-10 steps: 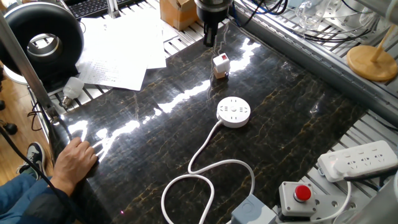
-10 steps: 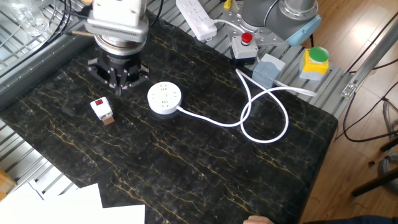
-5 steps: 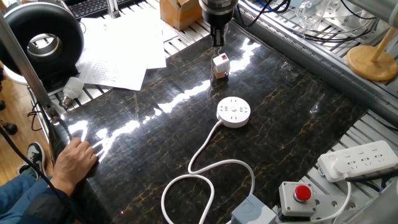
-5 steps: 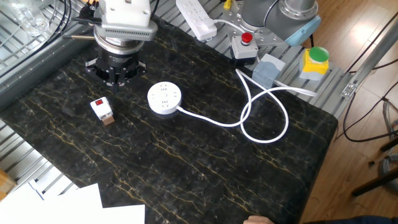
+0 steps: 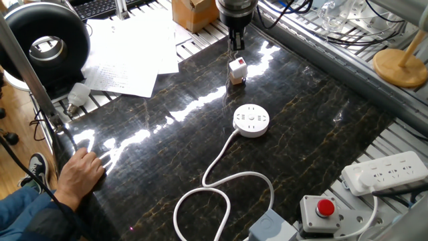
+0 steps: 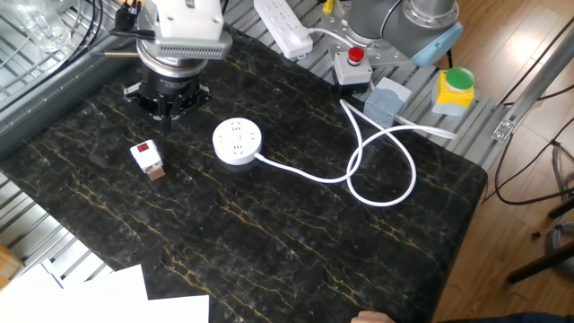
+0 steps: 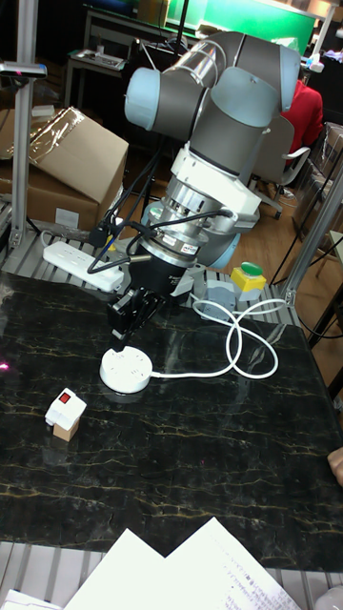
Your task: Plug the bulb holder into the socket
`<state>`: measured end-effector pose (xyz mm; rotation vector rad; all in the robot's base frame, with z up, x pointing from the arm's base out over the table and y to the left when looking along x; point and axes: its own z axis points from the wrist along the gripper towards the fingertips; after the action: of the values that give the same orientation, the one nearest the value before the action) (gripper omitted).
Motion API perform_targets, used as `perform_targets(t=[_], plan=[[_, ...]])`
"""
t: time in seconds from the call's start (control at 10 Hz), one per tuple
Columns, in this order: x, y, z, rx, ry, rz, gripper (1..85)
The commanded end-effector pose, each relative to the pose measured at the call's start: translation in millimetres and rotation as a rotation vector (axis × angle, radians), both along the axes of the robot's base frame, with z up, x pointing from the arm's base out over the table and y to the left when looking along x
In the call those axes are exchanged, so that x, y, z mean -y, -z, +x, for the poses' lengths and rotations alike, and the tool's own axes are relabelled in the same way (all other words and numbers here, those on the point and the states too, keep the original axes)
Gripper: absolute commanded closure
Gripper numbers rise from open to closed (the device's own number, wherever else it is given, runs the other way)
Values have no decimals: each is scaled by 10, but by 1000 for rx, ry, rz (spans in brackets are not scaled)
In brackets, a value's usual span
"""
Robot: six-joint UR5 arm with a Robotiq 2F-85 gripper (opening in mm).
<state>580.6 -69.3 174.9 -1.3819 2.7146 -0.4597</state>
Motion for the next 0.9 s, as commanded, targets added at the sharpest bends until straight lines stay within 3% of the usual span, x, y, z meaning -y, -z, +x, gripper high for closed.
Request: perform_targets(t=[0.0, 0.7, 0.8], plan=[[-18, -11, 28, 14, 4, 12, 843], [26, -32, 59, 31, 21, -2, 843], [48, -27, 8, 5, 0, -15, 843]])
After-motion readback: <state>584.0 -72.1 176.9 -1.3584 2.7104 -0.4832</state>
